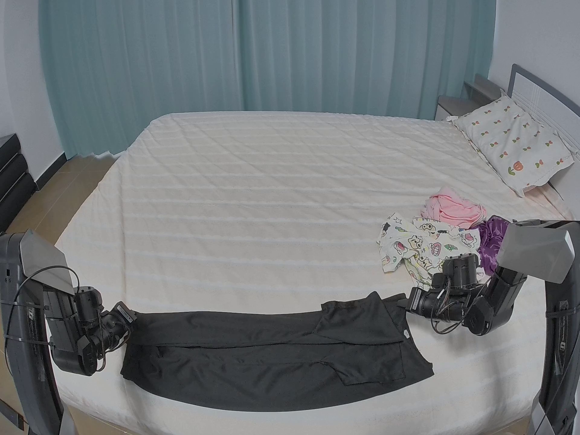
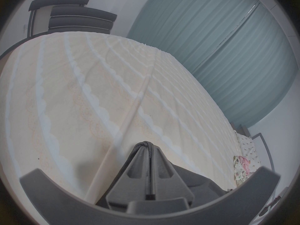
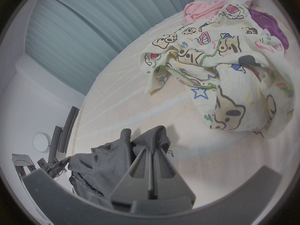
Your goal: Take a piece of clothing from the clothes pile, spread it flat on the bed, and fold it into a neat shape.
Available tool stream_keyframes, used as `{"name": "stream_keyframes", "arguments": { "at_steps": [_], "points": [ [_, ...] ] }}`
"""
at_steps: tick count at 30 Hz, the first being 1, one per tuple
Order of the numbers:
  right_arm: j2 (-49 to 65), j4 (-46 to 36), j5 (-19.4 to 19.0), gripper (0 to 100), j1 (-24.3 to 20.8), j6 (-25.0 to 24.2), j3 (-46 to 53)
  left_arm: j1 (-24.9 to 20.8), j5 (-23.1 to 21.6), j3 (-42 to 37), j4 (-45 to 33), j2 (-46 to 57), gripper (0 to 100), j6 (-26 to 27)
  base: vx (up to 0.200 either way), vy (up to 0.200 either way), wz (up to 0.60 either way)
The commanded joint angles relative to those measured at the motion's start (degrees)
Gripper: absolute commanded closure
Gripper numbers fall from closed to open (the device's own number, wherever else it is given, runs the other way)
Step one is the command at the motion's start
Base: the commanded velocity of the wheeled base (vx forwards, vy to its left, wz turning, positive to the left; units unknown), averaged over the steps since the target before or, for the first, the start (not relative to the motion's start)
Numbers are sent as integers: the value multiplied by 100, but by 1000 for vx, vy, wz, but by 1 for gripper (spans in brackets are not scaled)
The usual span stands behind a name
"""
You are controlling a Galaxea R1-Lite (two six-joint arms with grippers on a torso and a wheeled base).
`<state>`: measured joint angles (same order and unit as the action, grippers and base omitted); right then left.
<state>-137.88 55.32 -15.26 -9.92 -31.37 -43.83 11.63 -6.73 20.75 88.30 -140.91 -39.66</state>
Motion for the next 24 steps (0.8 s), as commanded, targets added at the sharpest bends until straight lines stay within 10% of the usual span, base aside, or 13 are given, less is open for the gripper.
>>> {"name": "stream_keyframes", "arguments": {
  "at_steps": [1, 10, 11, 24],
  "points": [
    [6, 5, -21, 100, 43, -1, 14, 6, -136, 8, 3, -33, 100, 2, 0, 0, 0],
    [-20, 5, -47, 100, 43, -1, 6, -20, -180, 8, -32, -33, 100, 46, 0, 0, 0],
    [-20, 5, -47, 0, 34, -1, 6, -29, -180, 8, -32, -33, 0, 46, 0, 0, 0],
    [332, 207, -135, 0, 43, -581, 331, 191, -698, -915, 162, 661, 0, 72, 0, 0, 0]
  ]
}}
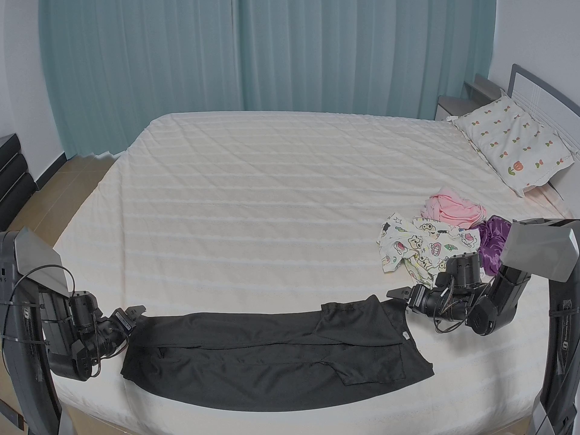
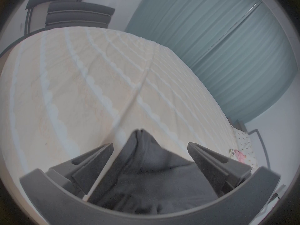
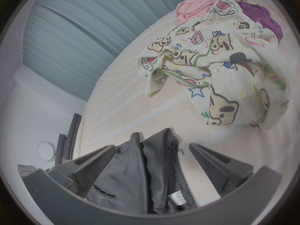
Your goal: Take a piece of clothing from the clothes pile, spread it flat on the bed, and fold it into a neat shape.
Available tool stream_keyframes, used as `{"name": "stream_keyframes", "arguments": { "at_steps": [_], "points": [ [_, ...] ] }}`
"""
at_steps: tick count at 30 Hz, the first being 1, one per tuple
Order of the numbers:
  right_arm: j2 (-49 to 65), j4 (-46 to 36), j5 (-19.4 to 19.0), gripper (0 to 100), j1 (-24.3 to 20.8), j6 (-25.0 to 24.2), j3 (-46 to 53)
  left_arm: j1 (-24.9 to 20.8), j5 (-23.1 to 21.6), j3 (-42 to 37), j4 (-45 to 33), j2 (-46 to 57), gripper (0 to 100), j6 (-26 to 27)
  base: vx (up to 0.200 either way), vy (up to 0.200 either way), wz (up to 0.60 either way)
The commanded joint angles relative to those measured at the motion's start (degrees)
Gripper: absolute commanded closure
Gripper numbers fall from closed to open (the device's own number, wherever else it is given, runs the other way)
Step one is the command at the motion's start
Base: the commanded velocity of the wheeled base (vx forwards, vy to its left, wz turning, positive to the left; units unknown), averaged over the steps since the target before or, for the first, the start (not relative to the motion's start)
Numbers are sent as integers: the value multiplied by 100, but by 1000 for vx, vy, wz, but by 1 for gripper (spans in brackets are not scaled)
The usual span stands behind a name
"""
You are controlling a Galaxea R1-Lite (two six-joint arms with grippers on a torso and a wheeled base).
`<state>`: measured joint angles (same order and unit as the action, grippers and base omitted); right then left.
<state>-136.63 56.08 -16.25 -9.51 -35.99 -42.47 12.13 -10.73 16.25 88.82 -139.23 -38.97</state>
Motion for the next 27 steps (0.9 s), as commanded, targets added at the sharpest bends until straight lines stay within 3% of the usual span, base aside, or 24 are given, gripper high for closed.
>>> {"name": "stream_keyframes", "arguments": {
  "at_steps": [1, 3, 7, 19, 24, 27],
  "points": [
    [181, 290, -36, 0, 2, -119, 257, 255, -588, -649, 118, 669, 0, 30, 0, 0, 0],
    [146, 510, -54, 0, 2, -119, 318, 325, -861, -799, 118, 792, 0, 83, 0, 0, 0],
    [146, 545, -62, 0, -7, -119, 380, 325, -870, -843, 118, 757, 0, 118, 0, 0, 0],
    [137, 553, -62, 0, -60, -119, 398, 97, -817, -966, 118, 748, 0, 276, -200, 0, 0],
    [137, 553, -62, 0, -69, -110, 398, -9, -791, -1238, 118, 730, 0, 329, 0, 0, 0],
    [128, 553, -98, 0, -77, -110, 398, -18, -509, -1265, 118, 590, 0, 338, 0, 0, 0]
  ]
}}
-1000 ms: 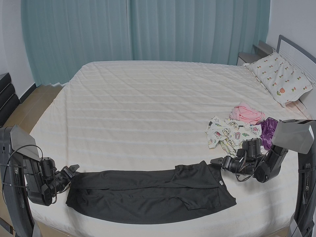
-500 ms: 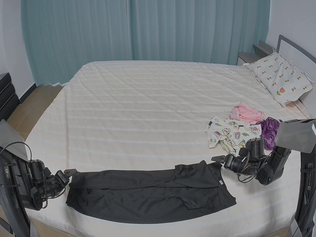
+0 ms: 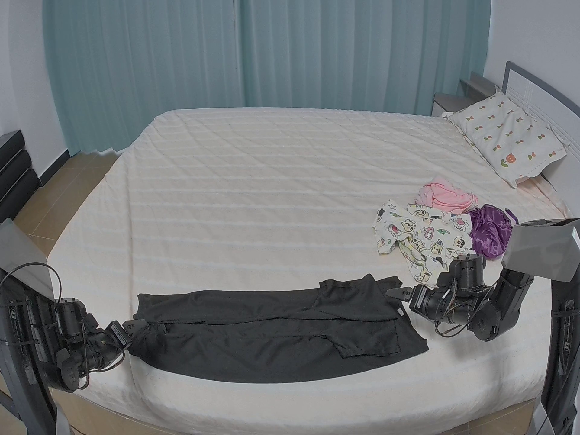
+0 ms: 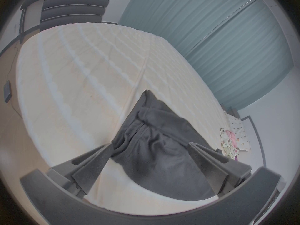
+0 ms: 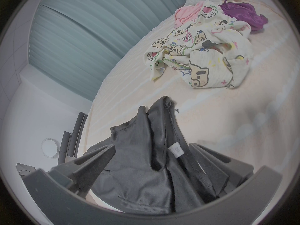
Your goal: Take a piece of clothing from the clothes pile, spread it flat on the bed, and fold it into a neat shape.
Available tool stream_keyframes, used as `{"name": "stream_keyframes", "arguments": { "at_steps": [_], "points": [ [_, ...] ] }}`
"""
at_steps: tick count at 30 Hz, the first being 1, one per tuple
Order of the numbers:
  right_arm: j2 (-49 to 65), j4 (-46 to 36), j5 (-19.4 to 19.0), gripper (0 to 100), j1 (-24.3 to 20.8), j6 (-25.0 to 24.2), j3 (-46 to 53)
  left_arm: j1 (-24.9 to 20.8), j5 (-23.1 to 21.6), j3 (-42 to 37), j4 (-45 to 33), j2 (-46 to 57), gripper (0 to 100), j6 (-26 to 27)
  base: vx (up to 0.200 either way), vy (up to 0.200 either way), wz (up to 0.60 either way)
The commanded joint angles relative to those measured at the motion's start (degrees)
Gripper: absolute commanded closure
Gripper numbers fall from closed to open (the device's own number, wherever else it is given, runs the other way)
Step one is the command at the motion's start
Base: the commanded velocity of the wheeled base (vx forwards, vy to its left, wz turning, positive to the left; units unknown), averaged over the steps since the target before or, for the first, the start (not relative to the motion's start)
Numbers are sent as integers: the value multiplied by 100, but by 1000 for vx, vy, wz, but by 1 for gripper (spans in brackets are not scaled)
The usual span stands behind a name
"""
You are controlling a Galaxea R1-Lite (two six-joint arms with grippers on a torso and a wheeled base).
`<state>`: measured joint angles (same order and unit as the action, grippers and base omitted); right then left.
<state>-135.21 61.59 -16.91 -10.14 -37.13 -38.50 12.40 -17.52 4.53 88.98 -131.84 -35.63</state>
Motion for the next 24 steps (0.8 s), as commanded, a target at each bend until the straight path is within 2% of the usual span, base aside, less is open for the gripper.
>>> {"name": "stream_keyframes", "arguments": {
  "at_steps": [1, 4, 11, 16, 17, 24],
  "points": [
    [-15, 2, -58, 0, -23, 4, 9, -71, 284, -67, 102, -263, 0, 13, 0, 0, 0],
    [-41, 11, -85, 0, -23, 4, 9, -124, 495, 4, 102, -439, 0, 171, 0, 0, 0],
    [-50, 11, -85, 0, -23, 4, 0, -220, 548, 214, 102, -606, 0, 171, 0, 0, 0],
    [-50, 11, -85, 0, -23, 4, 0, -220, 855, 487, 102, -782, 0, 162, 0, 0, 0],
    [-50, 11, -85, 0, -23, 4, 0, -220, 890, 496, 102, -790, 100, 162, 0, 0, 0],
    [-50, 11, -85, 0, -23, 4, 0, -185, 1295, 179, 102, -790, 100, 188, 0, 0, 0]
  ]
}}
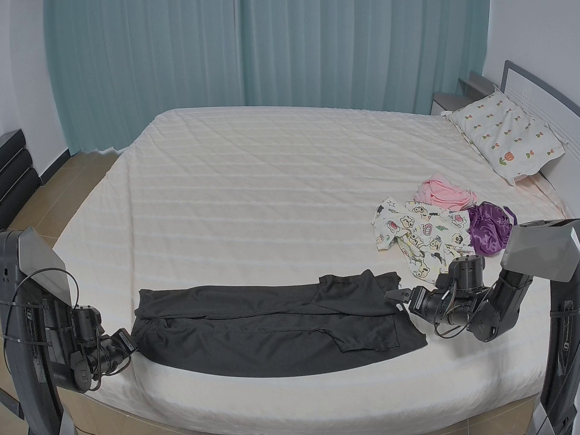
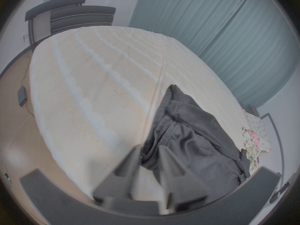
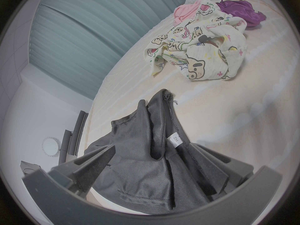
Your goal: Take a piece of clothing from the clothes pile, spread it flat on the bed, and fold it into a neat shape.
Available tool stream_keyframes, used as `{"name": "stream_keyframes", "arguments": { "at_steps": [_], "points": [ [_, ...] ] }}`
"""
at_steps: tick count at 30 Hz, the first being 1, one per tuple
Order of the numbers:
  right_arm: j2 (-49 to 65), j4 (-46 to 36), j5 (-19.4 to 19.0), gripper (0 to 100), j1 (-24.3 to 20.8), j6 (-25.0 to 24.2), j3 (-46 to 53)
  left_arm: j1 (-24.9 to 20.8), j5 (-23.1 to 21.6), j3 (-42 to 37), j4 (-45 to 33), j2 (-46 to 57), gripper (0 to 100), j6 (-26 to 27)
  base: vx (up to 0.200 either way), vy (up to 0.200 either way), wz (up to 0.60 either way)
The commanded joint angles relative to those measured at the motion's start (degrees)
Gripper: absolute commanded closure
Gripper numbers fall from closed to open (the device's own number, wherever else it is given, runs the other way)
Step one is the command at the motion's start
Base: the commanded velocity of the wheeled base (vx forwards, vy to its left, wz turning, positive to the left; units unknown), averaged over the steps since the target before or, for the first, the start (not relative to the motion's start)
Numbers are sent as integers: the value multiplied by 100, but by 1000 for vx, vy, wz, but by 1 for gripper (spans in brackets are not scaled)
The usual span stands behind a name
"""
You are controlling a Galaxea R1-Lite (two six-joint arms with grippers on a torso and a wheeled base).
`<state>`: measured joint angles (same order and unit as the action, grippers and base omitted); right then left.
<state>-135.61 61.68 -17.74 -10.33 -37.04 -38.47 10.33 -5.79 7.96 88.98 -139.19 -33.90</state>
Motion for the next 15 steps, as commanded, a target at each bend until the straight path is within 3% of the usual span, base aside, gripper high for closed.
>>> {"name": "stream_keyframes", "arguments": {
  "at_steps": [1, 15],
  "points": [
    [-9, 1, -2, 0, -5, 3, -2, 22, 157, -181, 102, -55, 100, 15, 0, 0, 0],
    [-9, -7, -2, 0, -5, 3, 7, 66, 201, -541, 102, -55, 100, 270, 0, 0, 0]
  ]
}}
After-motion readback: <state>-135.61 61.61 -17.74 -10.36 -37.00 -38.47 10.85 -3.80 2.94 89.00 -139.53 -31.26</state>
